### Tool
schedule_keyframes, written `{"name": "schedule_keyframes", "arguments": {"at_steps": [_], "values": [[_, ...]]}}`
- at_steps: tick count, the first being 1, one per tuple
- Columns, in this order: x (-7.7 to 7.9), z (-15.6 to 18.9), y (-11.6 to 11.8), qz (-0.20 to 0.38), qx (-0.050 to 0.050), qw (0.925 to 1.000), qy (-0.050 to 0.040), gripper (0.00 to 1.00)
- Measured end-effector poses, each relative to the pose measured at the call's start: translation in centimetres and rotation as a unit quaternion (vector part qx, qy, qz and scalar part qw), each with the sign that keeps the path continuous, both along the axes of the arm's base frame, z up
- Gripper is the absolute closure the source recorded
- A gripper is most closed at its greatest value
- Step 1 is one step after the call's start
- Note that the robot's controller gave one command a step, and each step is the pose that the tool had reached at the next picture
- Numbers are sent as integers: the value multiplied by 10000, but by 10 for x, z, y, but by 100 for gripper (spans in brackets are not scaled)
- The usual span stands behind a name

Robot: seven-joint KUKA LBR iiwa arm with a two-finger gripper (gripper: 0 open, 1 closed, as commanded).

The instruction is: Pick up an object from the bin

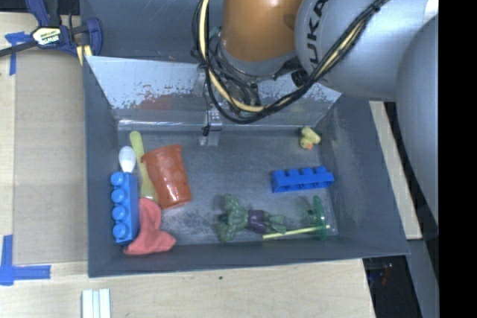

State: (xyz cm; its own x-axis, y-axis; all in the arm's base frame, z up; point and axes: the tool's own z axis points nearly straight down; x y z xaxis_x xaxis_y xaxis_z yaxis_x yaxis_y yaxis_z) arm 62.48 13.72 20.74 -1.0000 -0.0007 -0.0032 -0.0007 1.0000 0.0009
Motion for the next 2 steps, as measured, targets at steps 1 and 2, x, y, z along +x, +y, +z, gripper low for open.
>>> {"name": "schedule_keyframes", "arguments": {"at_steps": [1,2], "values": [[-28,-70,28,315,1,9995,-12,0],[-76,-104,71,1393,-55,9902,-52,0]]}}
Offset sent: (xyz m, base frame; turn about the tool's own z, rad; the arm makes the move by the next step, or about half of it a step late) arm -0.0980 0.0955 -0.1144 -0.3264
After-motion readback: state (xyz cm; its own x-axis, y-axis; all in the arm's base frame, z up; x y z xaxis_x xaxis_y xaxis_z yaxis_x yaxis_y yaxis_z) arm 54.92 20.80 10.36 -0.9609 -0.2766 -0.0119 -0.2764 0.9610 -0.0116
